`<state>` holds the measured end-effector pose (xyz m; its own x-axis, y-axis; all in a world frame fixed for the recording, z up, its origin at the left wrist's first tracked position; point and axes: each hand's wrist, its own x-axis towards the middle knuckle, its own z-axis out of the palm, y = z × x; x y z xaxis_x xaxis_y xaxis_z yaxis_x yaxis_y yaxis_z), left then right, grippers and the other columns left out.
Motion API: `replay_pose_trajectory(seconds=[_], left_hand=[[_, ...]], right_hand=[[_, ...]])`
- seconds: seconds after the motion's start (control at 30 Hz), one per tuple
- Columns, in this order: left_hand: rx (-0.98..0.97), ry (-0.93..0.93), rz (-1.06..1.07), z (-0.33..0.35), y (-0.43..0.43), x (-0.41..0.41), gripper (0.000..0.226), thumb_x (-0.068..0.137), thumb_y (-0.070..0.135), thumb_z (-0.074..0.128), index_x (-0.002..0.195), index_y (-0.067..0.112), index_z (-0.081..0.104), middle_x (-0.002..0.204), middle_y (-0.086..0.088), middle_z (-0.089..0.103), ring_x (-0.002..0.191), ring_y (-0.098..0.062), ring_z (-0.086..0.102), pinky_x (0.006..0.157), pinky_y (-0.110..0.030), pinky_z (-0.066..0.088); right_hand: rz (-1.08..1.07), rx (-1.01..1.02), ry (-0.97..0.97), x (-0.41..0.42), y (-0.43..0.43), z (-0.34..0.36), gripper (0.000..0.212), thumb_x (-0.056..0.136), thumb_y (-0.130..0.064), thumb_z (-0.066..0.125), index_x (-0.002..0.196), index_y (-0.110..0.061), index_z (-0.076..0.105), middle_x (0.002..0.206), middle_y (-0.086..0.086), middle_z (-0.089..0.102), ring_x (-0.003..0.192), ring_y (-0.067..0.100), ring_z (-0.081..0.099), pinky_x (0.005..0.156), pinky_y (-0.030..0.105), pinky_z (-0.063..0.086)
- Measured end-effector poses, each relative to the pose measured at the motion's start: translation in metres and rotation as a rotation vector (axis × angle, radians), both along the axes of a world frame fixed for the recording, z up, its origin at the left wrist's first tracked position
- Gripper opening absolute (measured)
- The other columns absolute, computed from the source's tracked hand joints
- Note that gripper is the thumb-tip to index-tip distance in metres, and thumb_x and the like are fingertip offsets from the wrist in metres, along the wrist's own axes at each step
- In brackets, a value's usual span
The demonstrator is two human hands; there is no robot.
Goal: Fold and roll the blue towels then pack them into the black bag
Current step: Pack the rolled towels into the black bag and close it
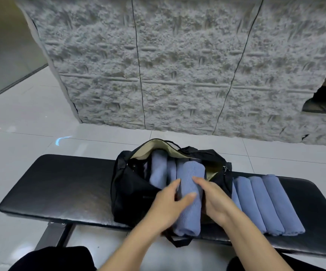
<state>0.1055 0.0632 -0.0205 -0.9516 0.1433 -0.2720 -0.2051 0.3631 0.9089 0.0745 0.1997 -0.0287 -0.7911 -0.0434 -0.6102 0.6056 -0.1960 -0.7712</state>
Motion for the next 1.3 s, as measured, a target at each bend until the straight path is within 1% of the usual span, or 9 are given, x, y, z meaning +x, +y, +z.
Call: replay_pose_trajectory(seconds=[0.13, 0.23, 0.3, 0.43, 0.53, 0.73, 1.1, 1.2, 1.3], left_hand=[[-0.925, 0.78, 0.026, -0.003, -0.035, -0.075, 0.021, 0.077, 0.014, 0.07, 0.095, 0.024, 0.065, 0.125, -0.003, 0.058, 0.117, -0.034, 0.051, 0.097, -0.051, 0.043], [-1.314, 0.752, -0.338, -0.003, -0.051, -0.128, 0.047, 0.085, 0.004, 0.053, 0.128, 0.023, 0.052, 0.156, 0.001, 0.02, 0.144, -0.033, 0.008, 0.105, -0.069, -0.009], [-1.404, 0.71, -0.373, -0.004, -0.055, -0.152, 0.063, 0.087, 0.003, 0.046, 0.145, 0.02, 0.027, 0.155, 0.006, 0.016, 0.143, -0.028, 0.008, 0.101, -0.07, -0.014], [-1.371, 0.729, -0.327, -0.006, -0.06, -0.171, 0.072, 0.085, 0.0, 0.049, 0.148, 0.02, 0.019, 0.152, 0.008, 0.016, 0.132, -0.024, 0.027, 0.106, -0.069, -0.006], [-1.313, 0.72, -0.298, -0.01, -0.065, -0.172, 0.072, 0.087, 0.0, 0.047, 0.148, 0.021, 0.017, 0.154, 0.01, 0.013, 0.127, -0.022, 0.03, 0.108, -0.066, -0.003], [-1.22, 0.731, -0.277, -0.017, -0.065, -0.173, 0.07, 0.087, 0.002, 0.049, 0.148, 0.022, 0.02, 0.153, 0.012, 0.016, 0.123, -0.02, 0.034, 0.11, -0.064, -0.001], [-1.101, 0.58, -0.253, -0.018, -0.052, -0.165, 0.07, 0.091, 0.003, 0.047, 0.15, 0.02, 0.011, 0.156, 0.011, 0.006, 0.129, -0.023, 0.028, 0.112, -0.062, 0.005], [-1.114, 0.53, -0.276, -0.019, -0.05, -0.159, 0.074, 0.093, 0.007, 0.047, 0.151, 0.02, 0.003, 0.157, 0.012, -0.005, 0.131, -0.022, 0.024, 0.112, -0.062, 0.003], [-1.134, 0.498, -0.282, -0.019, -0.05, -0.153, 0.077, 0.094, 0.008, 0.046, 0.151, 0.02, -0.003, 0.157, 0.013, -0.015, 0.133, -0.022, 0.021, 0.111, -0.062, 0.003]], right_hand=[[-0.016, 0.072, -0.077, -0.038, -0.001, -0.008, 0.034, 0.092, -0.023, 0.057, 0.114, 0.002, 0.058, 0.101, 0.017, 0.066, 0.089, 0.027, 0.062, 0.079, 0.04, 0.052], [0.03, 0.025, -0.184, -0.064, -0.008, -0.016, 0.025, 0.089, -0.022, 0.056, 0.107, -0.003, 0.057, 0.09, 0.014, 0.063, 0.073, 0.025, 0.061, 0.06, 0.031, 0.049], [0.077, 0.073, -0.24, -0.079, -0.017, -0.024, 0.023, 0.088, -0.023, 0.056, 0.104, -0.007, 0.055, 0.087, 0.013, 0.06, 0.071, 0.025, 0.059, 0.058, 0.032, 0.047], [0.1, 0.266, -0.15, -0.12, -0.036, -0.044, 0.047, 0.088, -0.028, 0.058, 0.127, -0.004, 0.047, 0.117, 0.018, 0.058, 0.1, 0.033, 0.059, 0.081, 0.044, 0.052], [0.111, 0.467, 0.0, -0.136, -0.048, -0.055, 0.053, 0.093, -0.026, 0.056, 0.134, 0.002, 0.038, 0.131, 0.016, 0.049, 0.119, 0.033, 0.049, 0.089, 0.032, 0.043], [0.368, 0.948, 0.077, -0.121, -0.062, -0.074, 0.069, 0.092, -0.037, 0.052, 0.146, -0.009, 0.018, 0.145, 0.021, 0.029, 0.13, 0.04, 0.036, 0.104, 0.039, 0.033], [0.619, 1.229, 0.215, -0.082, -0.062, -0.087, 0.062, 0.1, -0.024, 0.028, 0.148, -0.001, -0.002, 0.149, 0.017, 0.02, 0.132, 0.036, 0.022, 0.105, 0.041, 0.027], [0.638, 1.267, 0.191, -0.082, -0.058, -0.076, 0.064, 0.1, -0.038, 0.03, 0.149, -0.005, 0.007, 0.15, 0.013, 0.022, 0.135, 0.037, 0.02, 0.107, 0.046, 0.025], [0.58, 1.2, 0.435, -0.073, -0.032, -0.052, 0.039, 0.096, -0.032, 0.041, 0.128, -0.011, 0.05, 0.134, 0.009, 0.049, 0.123, 0.032, 0.04, 0.098, 0.04, 0.038]])
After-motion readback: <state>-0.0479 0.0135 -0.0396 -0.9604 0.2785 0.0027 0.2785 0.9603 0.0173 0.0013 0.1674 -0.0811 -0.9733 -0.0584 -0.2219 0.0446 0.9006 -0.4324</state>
